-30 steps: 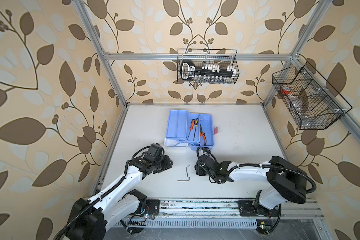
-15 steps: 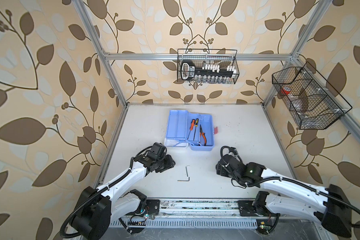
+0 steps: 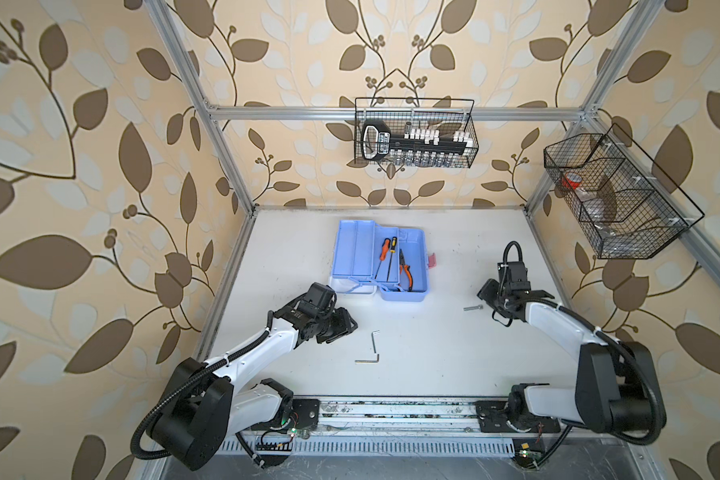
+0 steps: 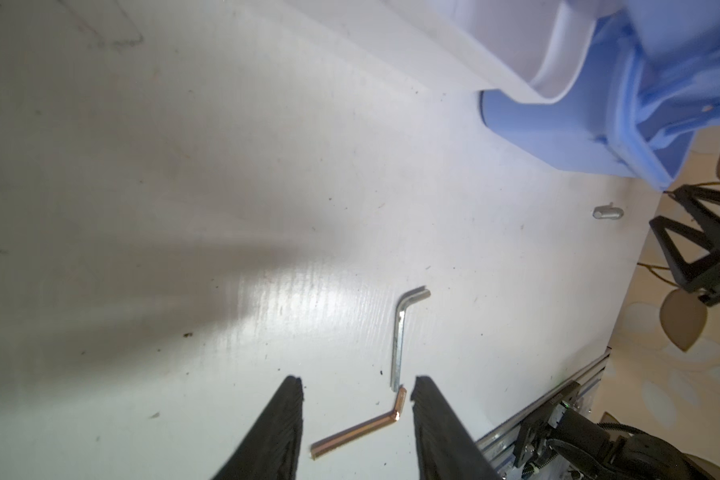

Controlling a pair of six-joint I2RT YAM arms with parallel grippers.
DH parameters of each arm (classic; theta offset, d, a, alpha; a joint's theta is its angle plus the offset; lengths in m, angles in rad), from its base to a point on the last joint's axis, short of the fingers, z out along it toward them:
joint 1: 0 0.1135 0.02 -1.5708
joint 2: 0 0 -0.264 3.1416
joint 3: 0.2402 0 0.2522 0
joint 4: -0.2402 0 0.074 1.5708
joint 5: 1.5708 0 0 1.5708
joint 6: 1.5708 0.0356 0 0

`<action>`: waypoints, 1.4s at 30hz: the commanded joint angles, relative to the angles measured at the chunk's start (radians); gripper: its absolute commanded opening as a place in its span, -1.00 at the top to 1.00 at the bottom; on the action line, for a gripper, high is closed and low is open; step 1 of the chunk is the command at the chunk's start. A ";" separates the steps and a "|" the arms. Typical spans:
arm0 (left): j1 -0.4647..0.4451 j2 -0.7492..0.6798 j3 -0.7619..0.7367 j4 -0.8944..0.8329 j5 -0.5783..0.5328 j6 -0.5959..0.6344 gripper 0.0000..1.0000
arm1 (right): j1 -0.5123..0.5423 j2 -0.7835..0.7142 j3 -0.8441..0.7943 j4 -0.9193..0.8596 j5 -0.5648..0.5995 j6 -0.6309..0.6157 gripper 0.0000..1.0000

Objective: Pack the tool kit
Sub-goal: 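Move right gripper to the silver bolt standing beside the box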

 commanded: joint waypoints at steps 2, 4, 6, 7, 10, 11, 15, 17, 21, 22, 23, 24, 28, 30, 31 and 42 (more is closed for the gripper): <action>0.001 -0.019 0.032 -0.041 -0.021 0.031 0.09 | 0.009 0.101 0.098 0.040 -0.087 -0.070 0.04; 0.001 -0.013 0.037 -0.046 -0.024 0.035 0.08 | 0.009 0.114 0.117 0.022 -0.075 -0.068 0.04; 0.001 -0.007 0.034 -0.040 -0.022 0.033 0.08 | 0.011 0.114 0.132 -0.008 -0.051 -0.076 0.03; 0.001 -0.003 0.034 -0.036 -0.020 0.032 0.08 | 0.012 0.109 0.134 -0.022 -0.047 -0.081 0.03; 0.001 0.008 0.034 -0.031 -0.017 0.029 0.09 | 0.050 0.111 0.139 -0.052 -0.029 -0.108 -0.10; 0.001 0.011 0.034 -0.028 -0.015 0.030 0.08 | 0.069 0.127 0.153 -0.071 -0.021 -0.115 -0.15; 0.001 0.017 0.039 -0.033 -0.008 0.030 0.06 | 0.143 0.238 0.203 -0.066 -0.036 -0.128 -0.20; 0.001 0.007 0.038 -0.044 -0.014 0.030 0.06 | 0.179 0.272 0.223 -0.052 -0.042 -0.133 -0.21; 0.001 -0.021 0.036 -0.062 -0.042 0.032 0.04 | 0.221 0.345 0.260 -0.037 -0.062 -0.137 -0.23; 0.001 -0.022 0.037 -0.063 -0.044 0.032 0.03 | 0.222 0.360 0.264 -0.024 -0.073 -0.136 -0.22; 0.001 -0.021 0.037 -0.063 -0.046 0.032 0.03 | 0.225 0.370 0.265 -0.005 -0.087 -0.137 -0.21; 0.001 -0.018 0.041 -0.064 -0.045 0.033 0.03 | 0.228 0.379 0.264 0.012 -0.102 -0.137 -0.21; 0.001 0.003 0.043 -0.064 -0.043 0.035 0.02 | 0.234 0.392 0.269 0.038 -0.123 -0.140 -0.20; 0.001 0.014 0.042 -0.056 -0.038 0.033 0.03 | 0.233 0.390 0.263 0.055 -0.137 -0.142 -0.20; 0.001 0.020 0.043 -0.051 -0.035 0.032 0.03 | 0.232 0.387 0.259 0.067 -0.151 -0.146 -0.20; 0.002 0.028 0.057 -0.071 -0.057 0.043 0.07 | 0.288 0.390 0.235 0.155 -0.224 -0.165 -0.19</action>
